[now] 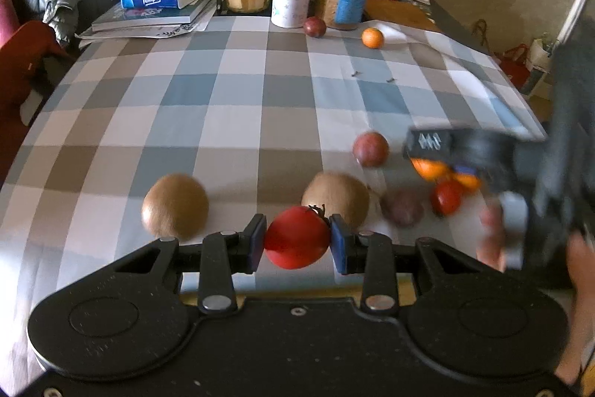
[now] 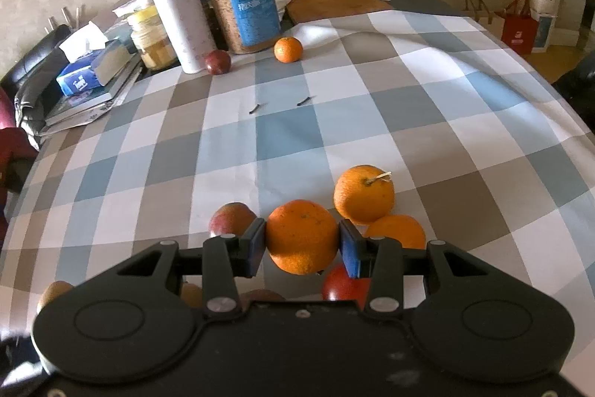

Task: Organize fruits
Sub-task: 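Carry the tomato in left gripper and orange in right gripper over the tray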

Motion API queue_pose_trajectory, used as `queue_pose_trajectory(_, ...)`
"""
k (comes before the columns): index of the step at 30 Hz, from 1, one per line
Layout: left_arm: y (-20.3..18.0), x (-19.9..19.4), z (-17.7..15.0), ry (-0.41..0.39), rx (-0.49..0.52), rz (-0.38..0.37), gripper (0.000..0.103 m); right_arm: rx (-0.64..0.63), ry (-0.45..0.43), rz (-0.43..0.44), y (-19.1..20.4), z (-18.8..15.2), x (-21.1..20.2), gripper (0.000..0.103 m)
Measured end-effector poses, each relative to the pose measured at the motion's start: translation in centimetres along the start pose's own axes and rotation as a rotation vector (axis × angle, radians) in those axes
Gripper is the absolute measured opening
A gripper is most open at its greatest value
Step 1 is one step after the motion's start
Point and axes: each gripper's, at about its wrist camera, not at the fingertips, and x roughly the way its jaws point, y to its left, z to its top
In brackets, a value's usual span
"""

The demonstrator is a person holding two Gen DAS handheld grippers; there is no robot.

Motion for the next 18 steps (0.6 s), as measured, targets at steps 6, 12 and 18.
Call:
queue_pose_trajectory(6, 0.6, -2.0, -3.5, -0.004, -0.015, 0.001, 0.045, -0.003, -0.017, 0.043, 0.2, 0.1, -0.7, 0.043)
queue_pose_trajectory(12, 0.9, -3.0, -5.9, -0.026, -0.004, 0.056, 0.045, -0.019, -0.044, 0.088, 0.3, -0.1, -2.6, 0.043)
queue_pose_trajectory(18, 1.1, -3.5, -7.5, -0.021, -0.013, 0.045, 0.045, -0.06, -0.058, 0.17, -0.1, -2.1, -6.9, 0.043)
